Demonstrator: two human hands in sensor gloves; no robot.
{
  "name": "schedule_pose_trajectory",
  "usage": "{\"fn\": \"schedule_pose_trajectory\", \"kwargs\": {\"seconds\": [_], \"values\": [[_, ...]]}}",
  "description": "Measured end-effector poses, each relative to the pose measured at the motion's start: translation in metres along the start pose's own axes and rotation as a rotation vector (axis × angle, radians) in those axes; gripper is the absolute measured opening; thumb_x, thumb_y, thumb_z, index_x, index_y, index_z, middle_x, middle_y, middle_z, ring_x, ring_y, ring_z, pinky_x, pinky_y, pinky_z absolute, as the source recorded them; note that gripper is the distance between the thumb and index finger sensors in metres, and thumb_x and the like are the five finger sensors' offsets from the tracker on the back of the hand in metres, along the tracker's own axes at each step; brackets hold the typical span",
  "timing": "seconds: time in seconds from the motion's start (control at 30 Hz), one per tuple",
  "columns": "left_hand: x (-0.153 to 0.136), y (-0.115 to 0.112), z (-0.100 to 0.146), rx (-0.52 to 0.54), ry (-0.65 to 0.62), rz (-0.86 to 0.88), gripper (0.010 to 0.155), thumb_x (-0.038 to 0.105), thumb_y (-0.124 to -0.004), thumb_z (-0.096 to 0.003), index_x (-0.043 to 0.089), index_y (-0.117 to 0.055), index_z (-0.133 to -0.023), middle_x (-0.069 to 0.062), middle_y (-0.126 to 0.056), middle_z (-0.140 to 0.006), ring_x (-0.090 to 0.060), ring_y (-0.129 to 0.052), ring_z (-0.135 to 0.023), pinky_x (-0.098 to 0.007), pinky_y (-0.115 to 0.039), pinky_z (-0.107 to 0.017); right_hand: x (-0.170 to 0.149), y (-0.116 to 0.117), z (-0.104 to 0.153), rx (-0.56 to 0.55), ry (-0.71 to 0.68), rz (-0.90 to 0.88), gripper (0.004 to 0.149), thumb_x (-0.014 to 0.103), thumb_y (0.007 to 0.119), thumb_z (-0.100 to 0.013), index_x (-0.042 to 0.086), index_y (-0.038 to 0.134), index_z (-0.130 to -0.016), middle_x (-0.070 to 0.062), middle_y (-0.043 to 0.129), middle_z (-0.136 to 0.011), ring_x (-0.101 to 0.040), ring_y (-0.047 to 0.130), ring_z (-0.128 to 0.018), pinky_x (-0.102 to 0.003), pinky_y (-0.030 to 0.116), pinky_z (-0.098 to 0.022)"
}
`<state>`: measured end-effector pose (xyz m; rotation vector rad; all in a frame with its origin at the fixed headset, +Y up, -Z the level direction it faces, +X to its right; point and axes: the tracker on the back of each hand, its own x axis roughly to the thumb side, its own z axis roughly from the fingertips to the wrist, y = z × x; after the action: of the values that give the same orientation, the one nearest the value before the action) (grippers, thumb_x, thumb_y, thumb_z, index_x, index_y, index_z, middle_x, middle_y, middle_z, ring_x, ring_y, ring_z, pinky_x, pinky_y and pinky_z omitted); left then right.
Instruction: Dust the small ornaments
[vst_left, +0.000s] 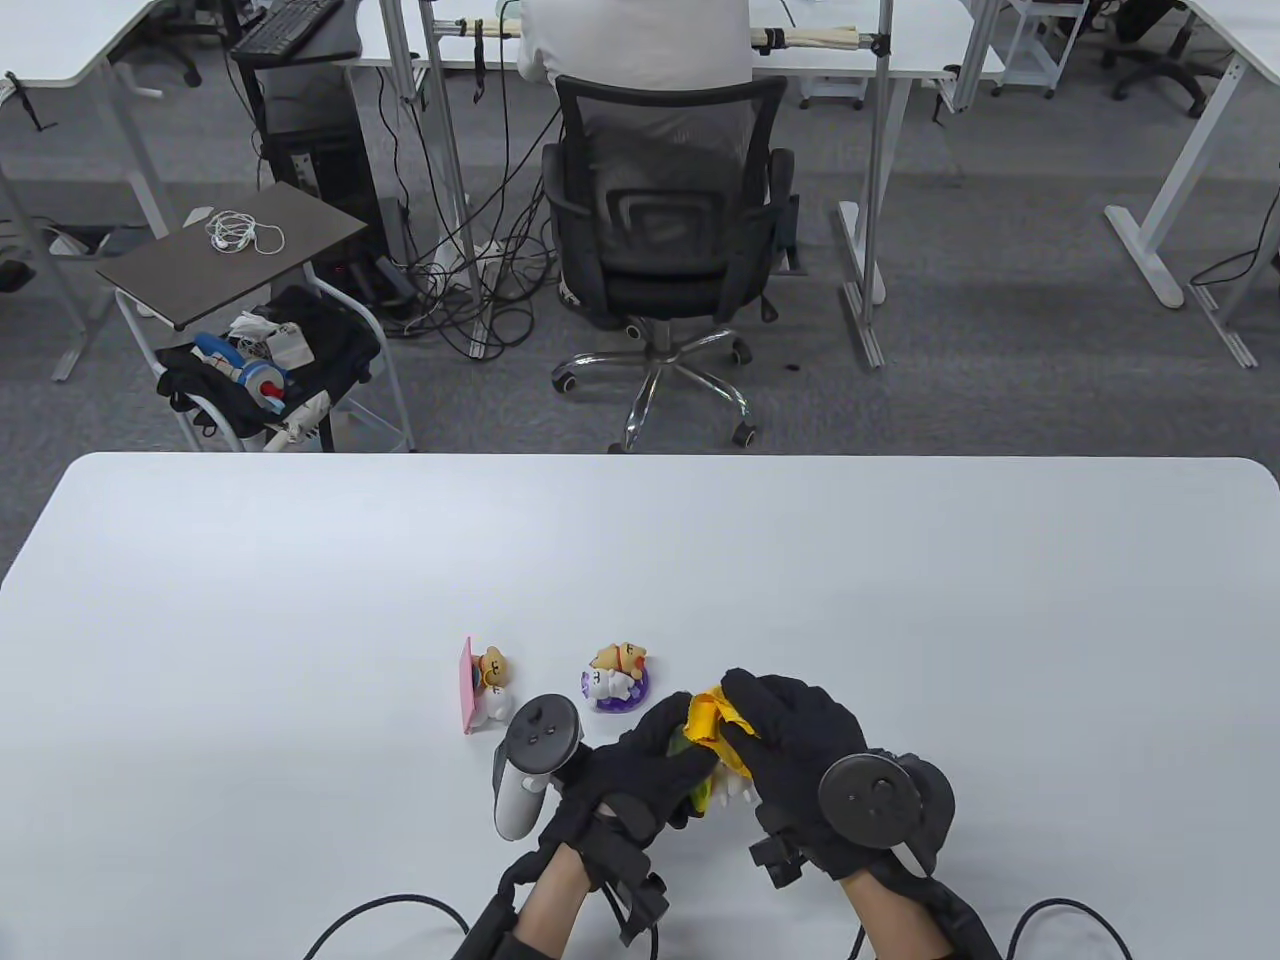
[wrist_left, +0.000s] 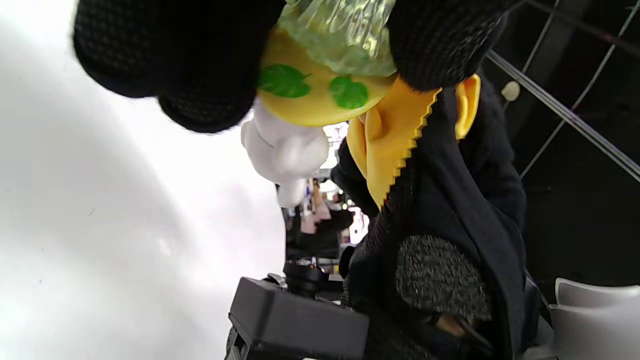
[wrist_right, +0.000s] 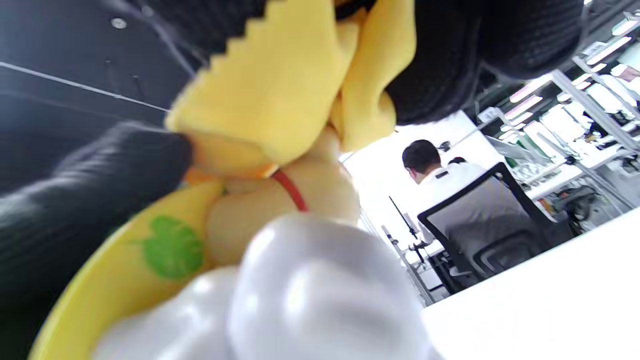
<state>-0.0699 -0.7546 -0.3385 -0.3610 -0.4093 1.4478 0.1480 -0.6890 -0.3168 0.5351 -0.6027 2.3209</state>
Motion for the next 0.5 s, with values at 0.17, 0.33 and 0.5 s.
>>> {"fn": "schedule_pose_trajectory", "kwargs": {"seconds": [0.17, 0.33, 0.5], "values": [[0.0, 0.0, 0.001, 0.008, -0.002, -0.001, 0.075, 0.052, -0.071, -0.0551, 0.01, -0.038, -0.108, -0.018, -0.074, -0.091, -0.025, -0.099, -0.053, -0.04, -0.089, -0.036, 0.007, 0.004, -0.002, 0.087, 0.009, 0.098, 0.049, 0.035, 0.097, -0.04, 0.027, 0.086, -0.088, -0.006, 0.089, -0.082, -0.026, 0.094, -0.059, -0.053, 0.077, -0.054], [-0.001, 0.003, 0.001, 0.056, 0.026, -0.003, 0.074, 0.054, -0.068, -0.0567, 0.014, -0.035, -0.109, -0.016, -0.071, -0.095, -0.024, -0.098, -0.059, -0.038, -0.09, -0.041, 0.006, 0.002, 0.002, -0.036, 0.014, 0.118, 0.052, 0.034, 0.097, -0.042, 0.02, 0.084, -0.09, -0.009, 0.092, -0.077, -0.027, 0.095, -0.053, -0.053, 0.078, -0.052], [-0.005, 0.004, 0.001, 0.025, -0.024, 0.276, 0.074, 0.049, -0.064, -0.0601, 0.011, -0.021, -0.107, -0.022, -0.059, -0.1, -0.034, -0.09, -0.077, -0.044, -0.087, -0.054, 0.028, 0.014, 0.006, 0.087, -0.099, 0.18, 0.048, 0.029, 0.092, -0.045, 0.022, 0.085, -0.092, -0.011, 0.088, -0.085, -0.031, 0.092, -0.062, -0.056, 0.074, -0.057]]}}
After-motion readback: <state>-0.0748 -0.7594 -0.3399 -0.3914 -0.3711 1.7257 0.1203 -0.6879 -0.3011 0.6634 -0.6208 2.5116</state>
